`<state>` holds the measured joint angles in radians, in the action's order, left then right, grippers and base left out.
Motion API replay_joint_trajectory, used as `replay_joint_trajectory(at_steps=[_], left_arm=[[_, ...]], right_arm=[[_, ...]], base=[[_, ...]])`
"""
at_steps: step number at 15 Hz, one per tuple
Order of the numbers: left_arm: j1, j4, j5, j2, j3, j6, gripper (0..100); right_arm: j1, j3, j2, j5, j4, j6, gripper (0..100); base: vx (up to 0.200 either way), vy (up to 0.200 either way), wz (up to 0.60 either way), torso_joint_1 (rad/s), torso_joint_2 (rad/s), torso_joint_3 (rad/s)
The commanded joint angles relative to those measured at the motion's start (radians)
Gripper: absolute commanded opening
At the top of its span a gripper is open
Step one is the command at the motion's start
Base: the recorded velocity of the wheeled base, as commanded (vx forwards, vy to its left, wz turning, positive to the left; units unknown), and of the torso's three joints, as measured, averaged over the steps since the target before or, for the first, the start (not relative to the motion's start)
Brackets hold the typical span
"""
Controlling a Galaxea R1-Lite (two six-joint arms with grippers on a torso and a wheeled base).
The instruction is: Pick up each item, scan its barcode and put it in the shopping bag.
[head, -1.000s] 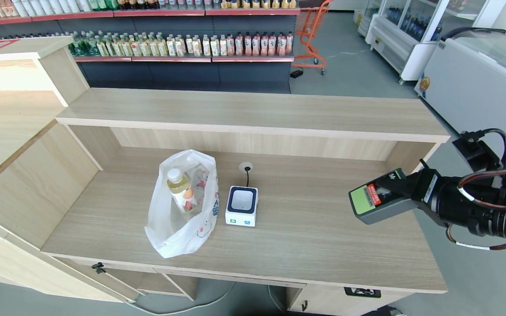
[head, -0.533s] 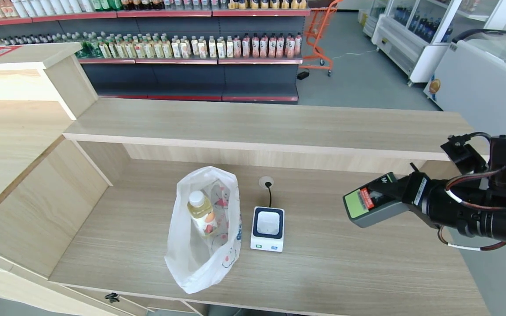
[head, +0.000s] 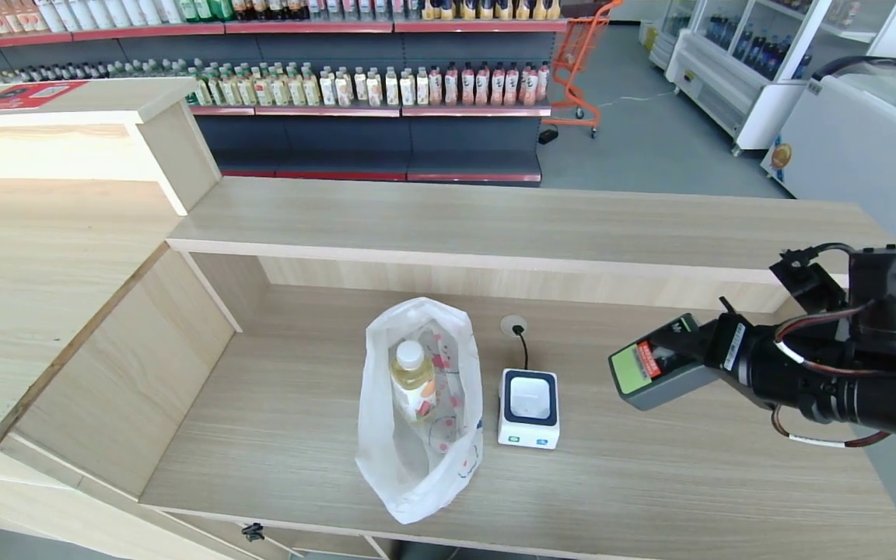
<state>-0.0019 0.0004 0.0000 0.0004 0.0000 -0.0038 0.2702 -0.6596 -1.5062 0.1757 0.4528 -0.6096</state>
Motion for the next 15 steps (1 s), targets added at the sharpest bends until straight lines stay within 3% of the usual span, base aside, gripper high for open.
replay_joint_trajectory(at_steps=[1, 3, 5, 9, 15], left_arm=[[0.000, 0.000, 0.000, 0.000, 0.000, -0.001, 100], [0.002, 0.000, 0.000, 0.000, 0.000, -0.001, 100], [0.002, 0.000, 0.000, 0.000, 0.000, -0.001, 100], [0.002, 0.000, 0.000, 0.000, 0.000, -0.001, 100], [0.002, 0.000, 0.000, 0.000, 0.000, -0.001, 100]], right_arm=[[-0.002, -0.041, -0.121, -0.013, 0.004, 0.060, 0], [0.001, -0.075, -0.210, -0.010, 0.034, 0.126, 0], [0.017, -0.095, -0.339, 0.014, 0.153, 0.142, 0], [0.032, -0.112, -0.488, 0.146, 0.271, 0.237, 0], [0.073, -0.227, -0.658, 0.148, 0.331, 0.307, 0]], base=[[0.000, 0.000, 0.00, 0.000, 0.00, 0.000], [0.000, 0.000, 0.00, 0.000, 0.00, 0.000], [0.000, 0.000, 0.00, 0.000, 0.00, 0.000], [0.000, 0.000, 0.00, 0.000, 0.00, 0.000], [0.000, 0.000, 0.00, 0.000, 0.00, 0.000]])
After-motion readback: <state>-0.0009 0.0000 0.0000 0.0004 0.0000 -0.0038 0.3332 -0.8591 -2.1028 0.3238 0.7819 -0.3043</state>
